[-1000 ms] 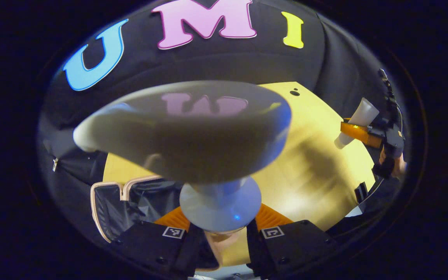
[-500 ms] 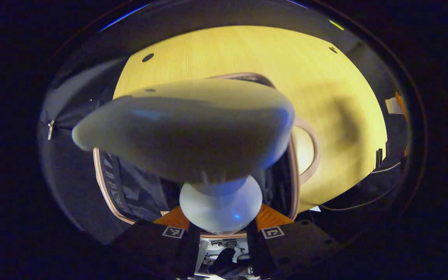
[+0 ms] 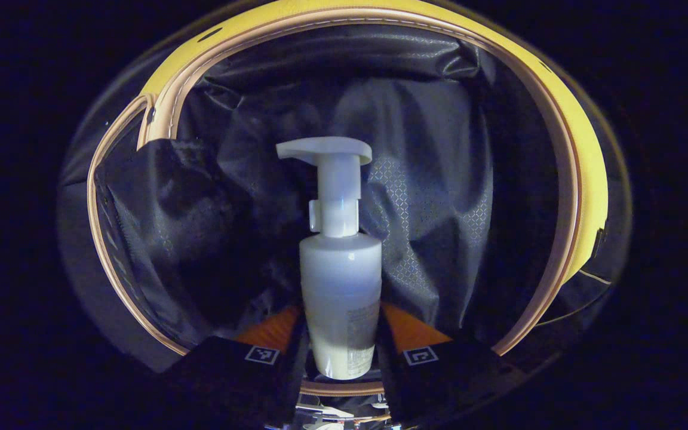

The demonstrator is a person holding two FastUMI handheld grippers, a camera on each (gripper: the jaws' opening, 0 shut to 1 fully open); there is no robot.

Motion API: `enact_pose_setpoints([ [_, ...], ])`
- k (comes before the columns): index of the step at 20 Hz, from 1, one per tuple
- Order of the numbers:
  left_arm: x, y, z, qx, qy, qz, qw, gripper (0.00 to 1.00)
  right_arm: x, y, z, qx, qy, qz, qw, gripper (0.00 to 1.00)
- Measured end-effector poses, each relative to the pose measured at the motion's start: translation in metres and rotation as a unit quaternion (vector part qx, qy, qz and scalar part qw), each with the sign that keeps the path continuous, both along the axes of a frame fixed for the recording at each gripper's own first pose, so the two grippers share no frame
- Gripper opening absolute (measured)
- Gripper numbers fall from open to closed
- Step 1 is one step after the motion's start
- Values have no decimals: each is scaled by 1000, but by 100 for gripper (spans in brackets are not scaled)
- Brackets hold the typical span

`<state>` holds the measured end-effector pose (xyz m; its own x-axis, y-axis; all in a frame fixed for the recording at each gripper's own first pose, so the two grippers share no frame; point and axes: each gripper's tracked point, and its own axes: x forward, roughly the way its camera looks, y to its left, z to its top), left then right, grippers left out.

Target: First open the suitcase, pack the skin care products into it, and then close the suitcase.

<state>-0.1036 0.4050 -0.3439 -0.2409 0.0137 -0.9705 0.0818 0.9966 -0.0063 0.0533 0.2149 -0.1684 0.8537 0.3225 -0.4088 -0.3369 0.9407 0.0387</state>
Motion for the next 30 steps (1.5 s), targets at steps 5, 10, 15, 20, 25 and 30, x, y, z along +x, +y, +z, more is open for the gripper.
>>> enact_pose_setpoints([
  [5,11,-1,36,-40,-142,-4,989,87,-2,62,1,23,19,52,998,33],
  [10,-11,31,85,-106,-228,103,962,90,-14,166,-13,100,117,151,977,33],
  [15,-46,98,103,-121,-287,192,931,92,-32,276,-48,212,255,180,926,33],
  [20,-94,144,115,-137,-291,295,900,92,-59,329,-155,210,451,141,856,33],
  [25,-132,193,116,-82,-288,319,899,92,-58,326,-213,159,532,31,831,33],
  [30,-147,227,120,-70,-262,371,888,92,-64,315,-242,81,551,-17,831,36],
])
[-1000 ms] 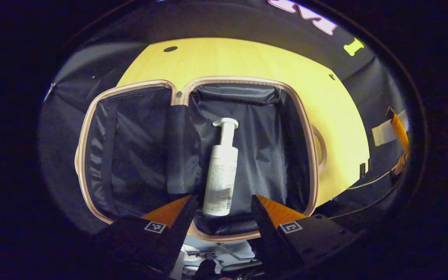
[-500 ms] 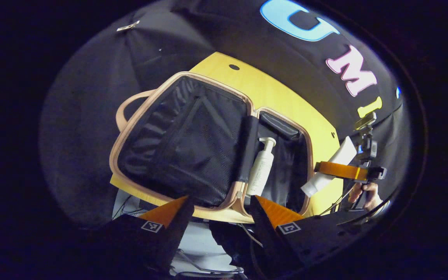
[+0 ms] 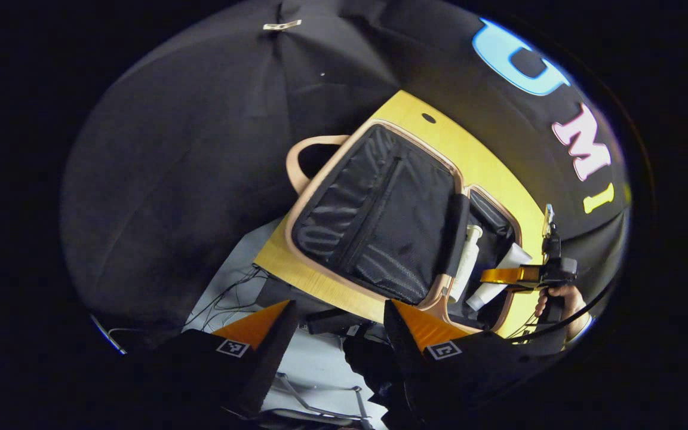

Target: First open the suitcase, pack the skin care products into it, and then close the suitcase.

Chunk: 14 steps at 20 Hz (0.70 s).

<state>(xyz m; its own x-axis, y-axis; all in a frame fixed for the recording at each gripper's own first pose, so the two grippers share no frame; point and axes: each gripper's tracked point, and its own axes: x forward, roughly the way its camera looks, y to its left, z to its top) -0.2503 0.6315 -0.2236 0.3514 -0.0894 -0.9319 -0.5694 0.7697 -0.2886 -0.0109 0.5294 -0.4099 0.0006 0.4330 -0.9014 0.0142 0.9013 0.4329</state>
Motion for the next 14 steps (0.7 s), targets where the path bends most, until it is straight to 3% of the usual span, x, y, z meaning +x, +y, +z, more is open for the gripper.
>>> enact_pose_setpoints([
  [3,8,15,0,16,6,-5,1000,92,1,-3,12,-8,11,-16,1000,42],
  [4,13,22,0,24,9,-8,1000,92,2,-1,19,1,8,-20,1000,35],
  [6,29,39,7,33,2,-9,999,92,7,-1,44,24,-26,-20,999,53],
  [7,40,50,12,36,-3,-6,999,92,11,-9,59,31,-56,-15,998,70],
  [9,65,77,19,44,-22,2,999,92,23,-4,100,87,-125,-10,988,77],
  [13,105,129,8,55,-15,17,998,92,32,-32,163,129,-225,31,965,79],
  [14,115,138,-1,51,-7,16,999,92,34,-40,170,137,-227,17,964,67],
])
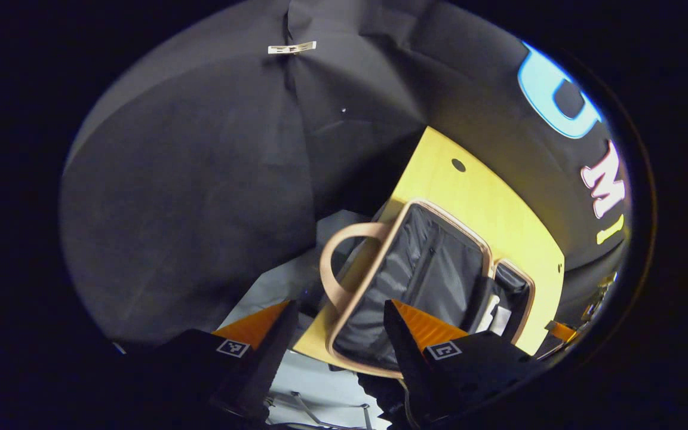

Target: First open the suitcase, pack the skin care products into it, and then close the suitcase.

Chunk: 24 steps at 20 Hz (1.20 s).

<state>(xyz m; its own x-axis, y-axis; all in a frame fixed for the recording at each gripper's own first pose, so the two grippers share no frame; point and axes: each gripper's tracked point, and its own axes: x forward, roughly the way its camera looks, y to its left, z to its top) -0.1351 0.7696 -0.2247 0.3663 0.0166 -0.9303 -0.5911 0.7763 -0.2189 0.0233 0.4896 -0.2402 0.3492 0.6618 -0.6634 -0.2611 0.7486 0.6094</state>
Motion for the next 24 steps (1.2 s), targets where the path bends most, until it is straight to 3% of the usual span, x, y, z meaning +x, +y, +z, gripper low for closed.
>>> enact_pose_setpoints([
  [1,9,11,-12,0,14,0,1000,92,4,-10,7,8,1,-18,1000,79],
  [5,25,34,-61,-3,82,-12,997,92,5,-39,5,10,8,-74,997,79],
  [10,32,42,-117,-1,128,-25,991,91,-11,-65,-10,-1,43,-103,994,80],
  [13,28,53,-146,49,171,-45,983,90,-19,-72,-12,-3,60,-118,991,80],
  [14,29,49,-157,44,169,-46,984,88,-22,-72,-14,-1,67,-121,990,79],
  [15,37,33,-161,9,152,-35,988,88,-24,-71,-17,-2,73,-125,989,79],
  [16,42,23,-159,-1,146,-31,989,66,-24,-70,-17,-1,75,-130,989,80],
  [18,41,28,-155,26,145,-89,985,22,-26,-66,-14,2,73,-129,989,79],
  [24,52,32,-95,61,86,-107,989,13,-25,-64,-8,13,58,-123,991,79],
])
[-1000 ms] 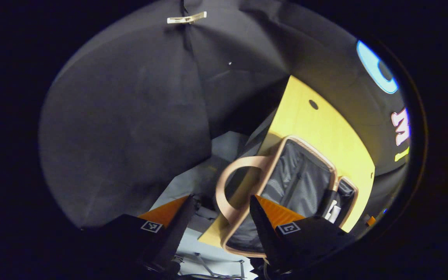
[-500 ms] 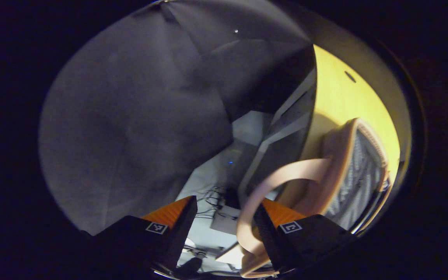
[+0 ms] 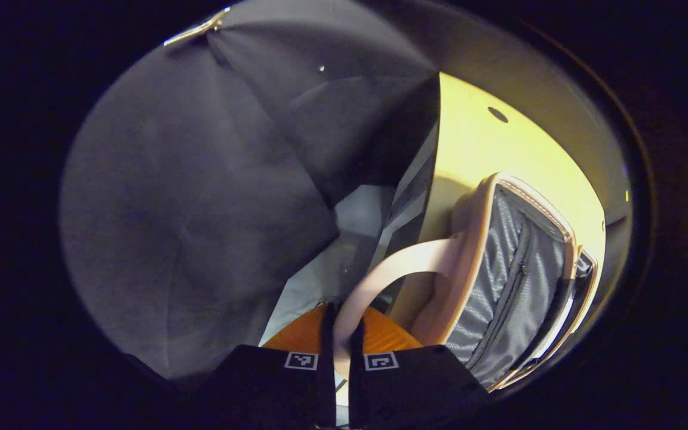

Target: First open the suitcase, pack the skin care products into it, and then close the suitcase.

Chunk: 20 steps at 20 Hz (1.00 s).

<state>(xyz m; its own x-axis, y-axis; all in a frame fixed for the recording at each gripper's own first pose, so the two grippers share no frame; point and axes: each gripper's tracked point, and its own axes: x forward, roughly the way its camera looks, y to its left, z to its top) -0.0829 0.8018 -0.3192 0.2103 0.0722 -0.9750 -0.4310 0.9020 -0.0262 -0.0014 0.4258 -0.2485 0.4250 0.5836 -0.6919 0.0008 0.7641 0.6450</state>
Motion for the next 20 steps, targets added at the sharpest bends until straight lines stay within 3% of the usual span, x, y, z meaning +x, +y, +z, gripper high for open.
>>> enact_pose_setpoints([
  [4,16,-22,82,-2,-73,2,997,16,0,-1,3,8,-8,16,1000,79],
  [5,18,-30,103,-4,-94,0,996,12,0,-1,6,15,-10,17,1000,79],
  [10,32,-91,206,7,-175,-39,984,10,-5,-14,17,36,-34,32,998,79],
  [13,43,-153,261,-4,-217,-68,974,10,-8,-36,17,32,-46,37,998,79],
  [17,59,-248,295,-11,-248,-127,960,10,-15,-78,29,41,-60,30,997,79],
  [20,72,-341,307,-64,-271,-153,948,10,-22,-123,28,28,-68,20,997,79],
])
